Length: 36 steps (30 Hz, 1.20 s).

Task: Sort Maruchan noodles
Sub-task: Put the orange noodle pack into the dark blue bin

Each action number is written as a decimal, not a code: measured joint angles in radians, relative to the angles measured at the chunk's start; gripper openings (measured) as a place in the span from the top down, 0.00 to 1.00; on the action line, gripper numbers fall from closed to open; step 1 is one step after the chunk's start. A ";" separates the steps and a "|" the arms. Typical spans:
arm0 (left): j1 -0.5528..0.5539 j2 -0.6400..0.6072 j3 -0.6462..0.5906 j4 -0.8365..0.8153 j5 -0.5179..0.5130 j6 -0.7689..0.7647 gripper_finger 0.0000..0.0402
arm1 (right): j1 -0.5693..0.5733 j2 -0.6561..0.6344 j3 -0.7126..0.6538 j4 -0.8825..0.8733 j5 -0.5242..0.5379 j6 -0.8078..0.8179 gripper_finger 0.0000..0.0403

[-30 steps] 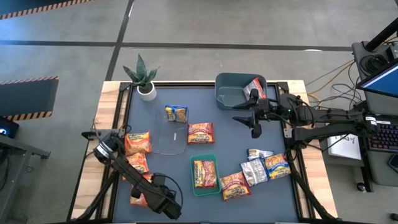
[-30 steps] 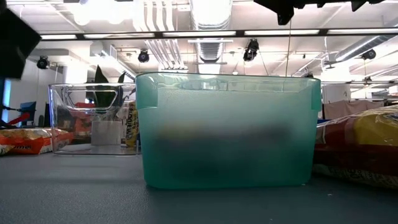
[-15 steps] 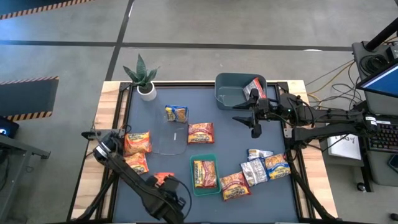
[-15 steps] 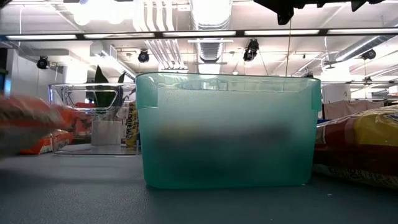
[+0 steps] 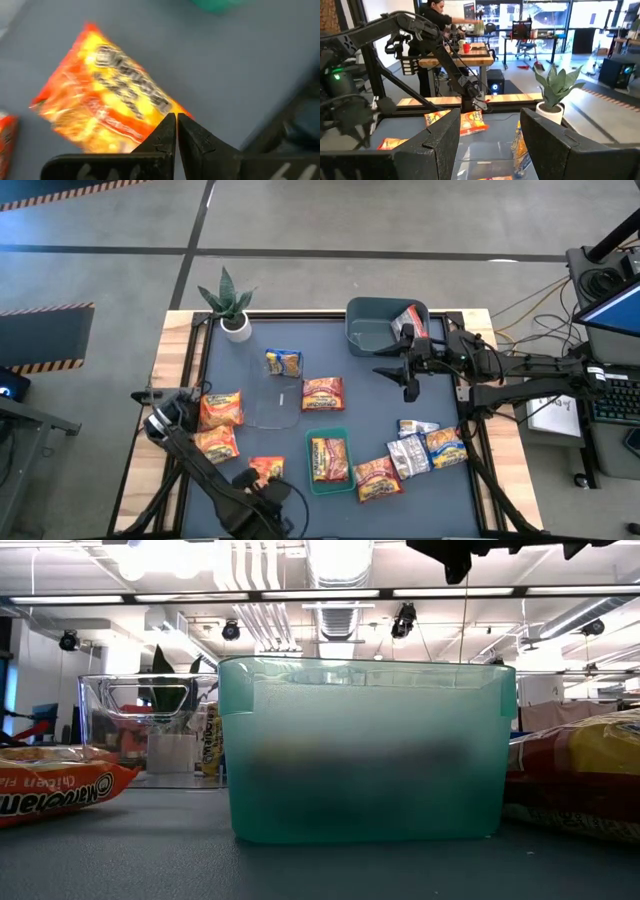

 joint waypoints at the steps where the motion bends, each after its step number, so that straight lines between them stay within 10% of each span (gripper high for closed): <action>1: -0.010 -0.001 0.000 -0.007 -0.005 0.014 1.00 | 0.001 0.007 0.000 0.001 -0.003 0.012 0.51; 16: -0.056 -0.359 -0.426 0.234 -0.303 -0.028 1.00 | 0.092 0.279 0.267 -0.296 -0.019 0.095 0.59; 25: -0.059 -0.591 -0.868 0.740 -0.249 -0.364 1.00 | 0.232 0.365 0.462 -0.594 -0.005 0.187 0.64; 36: -0.073 -0.609 -0.914 0.619 -0.082 -0.515 0.94 | 0.407 0.450 0.453 -0.652 0.189 0.213 0.66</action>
